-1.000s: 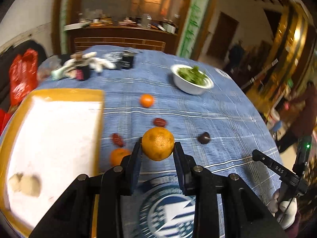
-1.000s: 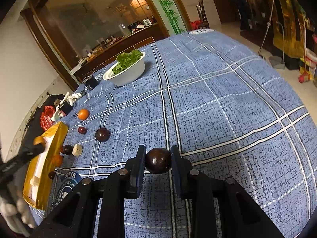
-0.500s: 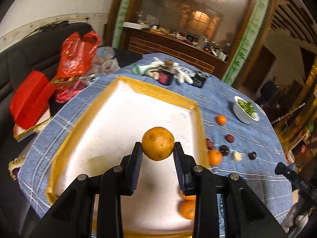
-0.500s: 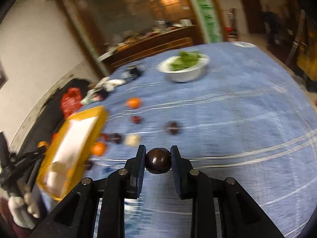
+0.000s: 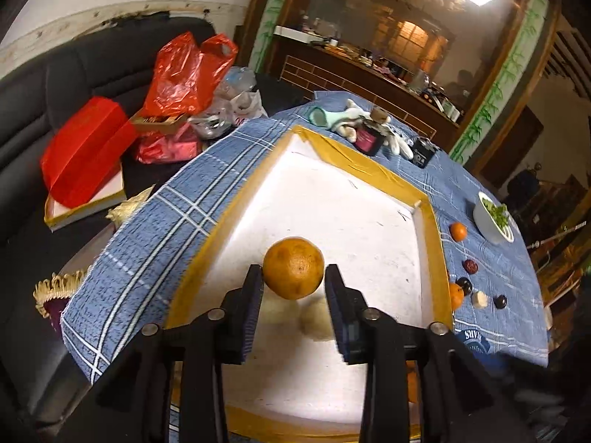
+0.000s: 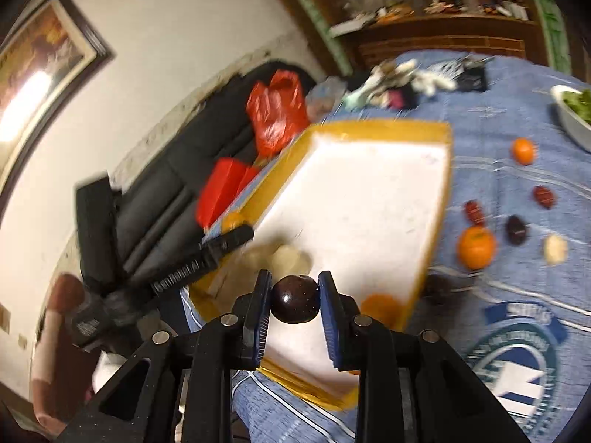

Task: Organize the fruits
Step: 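Carry the potato into the tray with the left gripper while the right drops the plum there, then grasp a round pale bun with the right gripper while the left grasps a mandarin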

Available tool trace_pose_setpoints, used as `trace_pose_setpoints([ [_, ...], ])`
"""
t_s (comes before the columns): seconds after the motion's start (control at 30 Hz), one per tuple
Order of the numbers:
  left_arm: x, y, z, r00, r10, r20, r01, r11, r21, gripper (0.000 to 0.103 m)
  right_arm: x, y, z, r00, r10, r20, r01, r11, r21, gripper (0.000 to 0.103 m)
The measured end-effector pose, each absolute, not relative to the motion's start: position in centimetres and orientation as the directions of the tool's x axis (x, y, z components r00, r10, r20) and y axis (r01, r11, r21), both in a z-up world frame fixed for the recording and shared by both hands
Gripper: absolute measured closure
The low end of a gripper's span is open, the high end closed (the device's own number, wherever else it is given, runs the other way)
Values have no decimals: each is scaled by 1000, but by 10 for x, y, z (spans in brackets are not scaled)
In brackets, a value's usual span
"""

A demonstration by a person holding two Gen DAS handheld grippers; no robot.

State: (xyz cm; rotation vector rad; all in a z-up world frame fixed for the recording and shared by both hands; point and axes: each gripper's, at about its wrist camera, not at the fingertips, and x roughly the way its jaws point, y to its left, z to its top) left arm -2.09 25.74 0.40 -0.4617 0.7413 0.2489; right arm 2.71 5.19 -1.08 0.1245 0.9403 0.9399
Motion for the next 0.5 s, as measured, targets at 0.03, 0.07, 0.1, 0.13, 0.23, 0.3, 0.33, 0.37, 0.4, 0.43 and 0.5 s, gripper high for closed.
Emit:
trace_pose_setpoints([
  [0.03, -24, 260, 6, 722, 57, -690, -380, 866, -326, 54, 26, 58, -16, 222, 735, -641, -630, 610, 480, 73],
  [0.07, -26, 261, 8, 727, 59, -684, -381, 863, -331, 45, 27, 62, -21, 206, 735, -646, -625, 607, 491, 70],
  [0.1, -29, 262, 11, 736, 60, -674, -380, 861, -339, 43, 29, 61, -28, 194, 736, -649, -617, 606, 502, 63],
  [0.13, -31, 262, 13, 743, 59, -666, -378, 859, -346, 39, 29, 60, -30, 196, 736, -648, -612, 608, 506, 61],
  [0.23, -37, 262, 21, 762, 51, -645, -370, 852, -369, 37, 32, 46, -22, 219, 750, -624, -598, 609, 521, 59],
  [0.3, -40, 259, 25, 773, 44, -632, -359, 853, -380, 36, 35, 27, -9, 256, 762, -595, -586, 612, 531, 57],
  [0.33, -41, 257, 28, 779, 40, -625, -352, 854, -383, 35, 38, 12, -2, 290, 760, -582, -574, 625, 529, 56],
  [0.37, -42, 254, 31, 785, 36, -619, -342, 858, -384, 33, 41, -3, 3, 325, 752, -573, -559, 642, 525, 51],
  [0.4, -42, 249, 32, 789, 30, -613, -329, 864, -382, 33, 45, -19, 6, 362, 738, -569, -539, 664, 518, 49],
  [0.43, -41, 244, 33, 792, 22, -611, -315, 871, -377, 33, 50, -35, 8, 399, 715, -573, -512, 693, 508, 49],
  [0.5, -36, 231, 34, 791, -1, -612, -280, 888, -363, 33, 58, -64, 4, 455, 659, -599, -452, 750, 482, 49],
])
